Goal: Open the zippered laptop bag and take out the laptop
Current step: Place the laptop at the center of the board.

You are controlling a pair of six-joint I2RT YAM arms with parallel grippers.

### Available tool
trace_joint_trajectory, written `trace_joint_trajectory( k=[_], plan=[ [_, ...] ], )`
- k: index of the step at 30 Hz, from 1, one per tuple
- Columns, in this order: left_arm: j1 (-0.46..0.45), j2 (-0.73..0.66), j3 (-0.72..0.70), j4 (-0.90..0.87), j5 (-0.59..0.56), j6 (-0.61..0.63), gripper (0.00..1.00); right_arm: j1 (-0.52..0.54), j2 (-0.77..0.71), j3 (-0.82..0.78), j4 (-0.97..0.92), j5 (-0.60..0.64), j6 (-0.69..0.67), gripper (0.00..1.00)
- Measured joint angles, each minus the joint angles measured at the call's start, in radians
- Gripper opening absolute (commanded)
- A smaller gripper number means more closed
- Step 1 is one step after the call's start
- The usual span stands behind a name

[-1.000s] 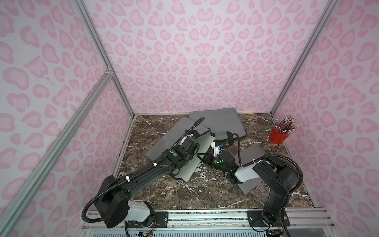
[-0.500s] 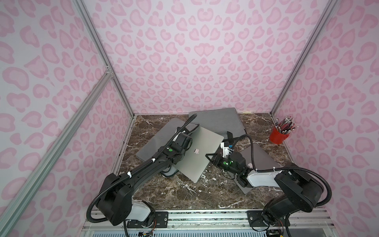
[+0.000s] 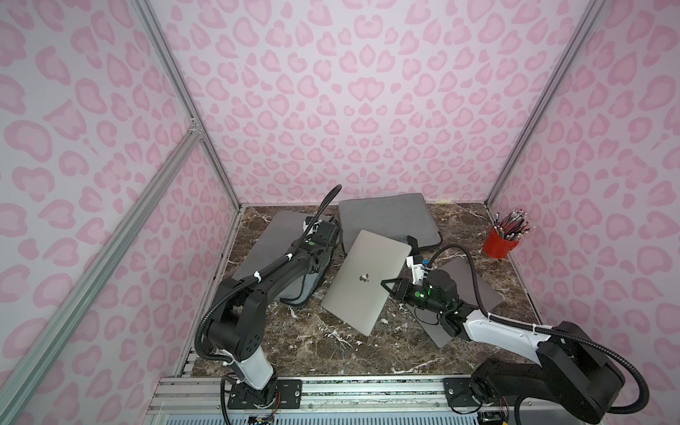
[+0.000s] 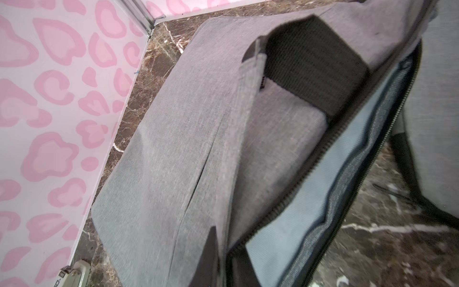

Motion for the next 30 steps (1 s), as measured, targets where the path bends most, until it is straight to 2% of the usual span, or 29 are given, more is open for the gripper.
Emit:
trace_joint_trajectory(
  k=[7,11,14,16,19,24,30],
  plan=[
    [0.003,0.072,0.053,-0.003,-0.018,-0.007,0.01,-0.006,-0.035,0.0,-0.09,-0.029,-0.013,0.0],
    [0.004,0.124,0.087,-0.004,-0.018,-0.005,0.14,-0.006,-0.029,0.0,-0.092,-0.06,-0.011,0.0],
    [0.005,0.153,0.101,-0.006,-0.016,-0.005,0.28,-0.002,-0.013,0.008,-0.098,-0.094,-0.012,0.0],
    [0.008,0.166,0.106,-0.012,-0.013,-0.005,0.49,0.002,-0.003,0.015,-0.106,-0.114,-0.016,0.0],
    [0.01,0.172,0.106,-0.024,0.001,-0.008,0.7,0.013,0.004,0.018,-0.114,-0.133,-0.016,0.0],
    [0.012,0.156,0.106,-0.027,0.032,-0.008,0.86,0.028,0.005,0.008,-0.117,-0.156,-0.013,0.0],
    [0.012,0.07,0.093,-0.027,0.074,-0.005,0.97,0.055,0.019,-0.013,-0.114,-0.175,0.005,0.0]
  ],
)
